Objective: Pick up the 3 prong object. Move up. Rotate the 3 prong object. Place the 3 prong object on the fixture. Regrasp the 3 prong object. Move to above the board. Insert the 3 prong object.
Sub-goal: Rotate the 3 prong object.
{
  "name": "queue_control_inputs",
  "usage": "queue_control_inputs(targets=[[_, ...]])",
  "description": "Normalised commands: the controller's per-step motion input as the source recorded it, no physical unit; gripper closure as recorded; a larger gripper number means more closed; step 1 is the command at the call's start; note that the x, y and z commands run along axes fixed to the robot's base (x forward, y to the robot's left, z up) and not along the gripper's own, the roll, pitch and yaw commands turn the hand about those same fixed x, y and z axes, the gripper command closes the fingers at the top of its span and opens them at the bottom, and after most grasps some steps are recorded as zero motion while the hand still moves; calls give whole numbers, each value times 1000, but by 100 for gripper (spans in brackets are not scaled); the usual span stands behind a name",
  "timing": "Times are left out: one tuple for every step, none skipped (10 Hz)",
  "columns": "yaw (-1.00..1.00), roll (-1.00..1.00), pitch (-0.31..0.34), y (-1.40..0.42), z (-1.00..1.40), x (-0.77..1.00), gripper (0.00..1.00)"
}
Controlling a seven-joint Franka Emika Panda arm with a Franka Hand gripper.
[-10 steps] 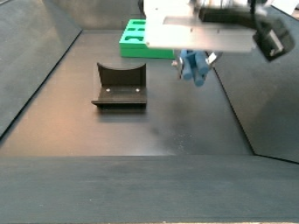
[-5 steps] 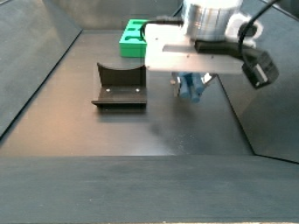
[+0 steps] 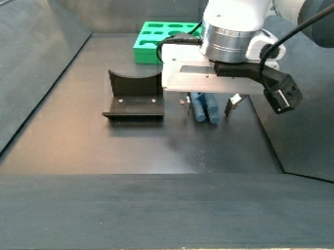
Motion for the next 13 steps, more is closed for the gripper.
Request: queue_control_inputs(targets=[[0, -5, 14, -2, 1000, -10, 0], [-1, -16, 28, -3, 1000, -14, 0], [0, -31, 46, -3, 1000, -14, 0], [1, -46, 56, -4, 1000, -11, 0], [2, -64, 58, -4, 1000, -15, 0], [4, -76, 52, -3, 1000, -19, 0], [5, -87, 46, -4, 973, -24, 0], [1, -105, 41, -4, 777, -26, 0], [0, -113, 40, -4, 678, -26, 0], [1000, 0, 0, 0, 0, 0, 0], [1000, 0, 0, -3, -147, -1, 0], [1000, -1, 0, -3, -259, 23, 0], [1000, 0, -1, 6, -218, 44, 0]])
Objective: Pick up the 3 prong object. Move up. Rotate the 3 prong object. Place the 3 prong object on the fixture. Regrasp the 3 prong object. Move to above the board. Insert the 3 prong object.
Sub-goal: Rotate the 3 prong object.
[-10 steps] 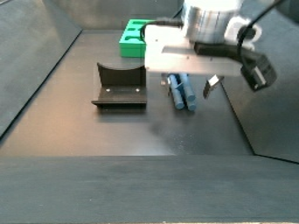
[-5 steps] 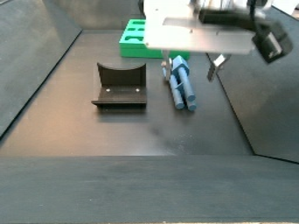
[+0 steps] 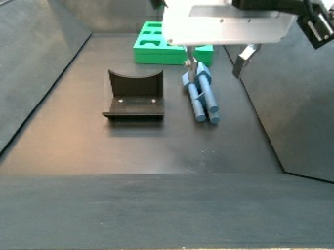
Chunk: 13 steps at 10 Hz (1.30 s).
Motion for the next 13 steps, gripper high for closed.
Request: queue_control_inputs(targets=[[1000, 1, -1, 7, -92, 37, 0], [1000, 1, -1, 7, -60, 34, 0], [1000, 1, -1, 5, -49, 28, 0], [1000, 1, -1, 5, -48, 28, 0], [1000, 1, -1, 5, -47, 29, 0], [1000, 1, -1, 4, -47, 29, 0], [1000, 1, -1, 5, -45, 30, 0], [1000, 1, -1, 5, -45, 30, 0], [1000, 1, -1, 4, -44, 30, 0], [1000, 1, -1, 4, -44, 31, 0], [1000, 1, -2, 4, -43, 31, 0], [1000, 2, -2, 4, -43, 31, 0], [1000, 2, -2, 4, -43, 31, 0]])
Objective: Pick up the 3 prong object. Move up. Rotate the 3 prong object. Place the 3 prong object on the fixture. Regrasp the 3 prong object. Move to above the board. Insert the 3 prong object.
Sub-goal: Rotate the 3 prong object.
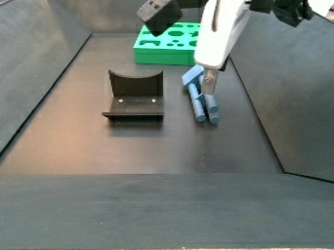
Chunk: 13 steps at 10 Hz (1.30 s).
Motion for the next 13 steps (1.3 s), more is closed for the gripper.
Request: queue_control_inputs(targets=[[1000, 2, -2, 4, -43, 31, 0], [1000, 2, -2, 4, -43, 31, 0], [1000, 2, -2, 3, -43, 31, 0], [1000, 2, -2, 3, -43, 31, 0], [1000, 2, -2, 3, -43, 31, 0], [1000, 2, -2, 3, -43, 31, 0], [1000, 2, -2, 3, -43, 31, 0], [1000, 2, -2, 3, -42, 31, 0], [1000, 2, -2, 3, -42, 31, 0], [1000, 2, -3, 3, -42, 32, 0], [1000, 3, -3, 3, -42, 32, 0], [1000, 3, -3, 3, -42, 32, 0], [1000, 3, -3, 3, -42, 32, 0]])
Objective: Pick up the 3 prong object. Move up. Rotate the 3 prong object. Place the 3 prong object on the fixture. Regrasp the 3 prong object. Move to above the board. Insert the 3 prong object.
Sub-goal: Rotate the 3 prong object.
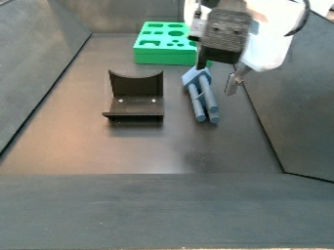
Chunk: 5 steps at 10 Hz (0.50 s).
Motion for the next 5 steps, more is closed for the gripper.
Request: queue_control_inputs(targets=[[1000, 3, -3, 3, -42, 32, 0], [1000, 3, -4, 3, -42, 32, 0], [1000, 3, -4, 3, -42, 32, 0], [1000, 4, -4, 3, -42, 32, 0], [1000, 4, -5, 3, -42, 32, 0]])
